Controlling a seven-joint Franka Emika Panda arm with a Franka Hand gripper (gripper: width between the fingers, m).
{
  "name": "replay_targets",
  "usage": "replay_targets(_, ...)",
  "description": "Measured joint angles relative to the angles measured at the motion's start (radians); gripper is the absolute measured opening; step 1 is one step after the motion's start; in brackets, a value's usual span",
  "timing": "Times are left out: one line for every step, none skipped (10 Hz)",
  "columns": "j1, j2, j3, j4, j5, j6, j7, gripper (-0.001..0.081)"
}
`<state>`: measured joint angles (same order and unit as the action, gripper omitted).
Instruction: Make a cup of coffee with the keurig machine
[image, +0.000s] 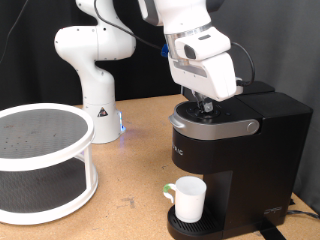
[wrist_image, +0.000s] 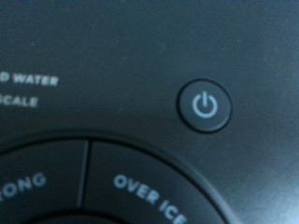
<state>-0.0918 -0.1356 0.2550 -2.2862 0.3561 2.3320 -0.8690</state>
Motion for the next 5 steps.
replay_targets(0.000,0.001,0.000,0.000,0.000,0.000,0.002,0.0001)
replay_targets(0.000,0.002,-0.001,0.002,0.000,-0.007,0.005,0.0000)
replay_targets(-0.001,0.005,-0.003,0.008,0.000,-0.025,0.011,0.0000)
replay_targets(-0.001,0.010,-0.007,0.019,0.000,-0.051,0.019,0.0000)
replay_targets(-0.004,0.019,-0.008,0.033,0.000,-0.076,0.031,0.0000)
